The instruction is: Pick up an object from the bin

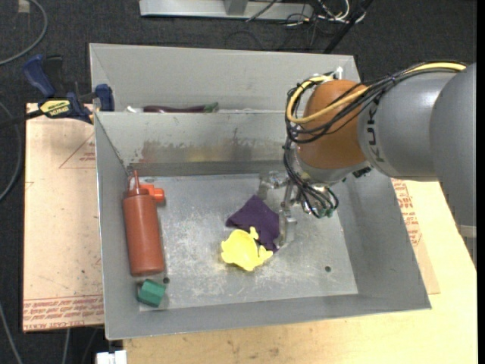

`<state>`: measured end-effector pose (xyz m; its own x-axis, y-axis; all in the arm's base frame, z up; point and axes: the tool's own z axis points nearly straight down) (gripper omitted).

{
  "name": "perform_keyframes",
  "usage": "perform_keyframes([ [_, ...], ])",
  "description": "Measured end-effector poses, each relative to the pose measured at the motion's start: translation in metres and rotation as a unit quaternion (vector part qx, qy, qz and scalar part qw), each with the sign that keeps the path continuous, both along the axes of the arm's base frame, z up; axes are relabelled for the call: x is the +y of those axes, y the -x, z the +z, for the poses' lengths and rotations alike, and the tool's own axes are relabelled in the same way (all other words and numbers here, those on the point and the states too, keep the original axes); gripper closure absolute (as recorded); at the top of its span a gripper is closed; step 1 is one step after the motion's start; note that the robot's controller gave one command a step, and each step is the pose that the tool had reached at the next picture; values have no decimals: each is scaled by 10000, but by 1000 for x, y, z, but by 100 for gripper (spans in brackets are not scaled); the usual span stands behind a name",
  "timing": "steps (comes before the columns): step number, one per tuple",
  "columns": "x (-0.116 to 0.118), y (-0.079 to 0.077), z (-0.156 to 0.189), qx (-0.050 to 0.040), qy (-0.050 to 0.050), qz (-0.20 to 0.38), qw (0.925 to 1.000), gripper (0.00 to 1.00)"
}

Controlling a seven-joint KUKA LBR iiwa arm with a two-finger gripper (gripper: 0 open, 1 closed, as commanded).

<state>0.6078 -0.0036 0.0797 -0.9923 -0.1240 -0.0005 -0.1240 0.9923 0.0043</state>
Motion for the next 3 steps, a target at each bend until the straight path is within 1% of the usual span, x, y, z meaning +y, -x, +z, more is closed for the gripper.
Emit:
perform_keyframes([
  [1,42,23,-9,-26,12,902,9959,100],
  [2,42,23,-9,-26,13,903,9959,100],
  [3,51,26,138,-50,8,1061,9943,100],
])
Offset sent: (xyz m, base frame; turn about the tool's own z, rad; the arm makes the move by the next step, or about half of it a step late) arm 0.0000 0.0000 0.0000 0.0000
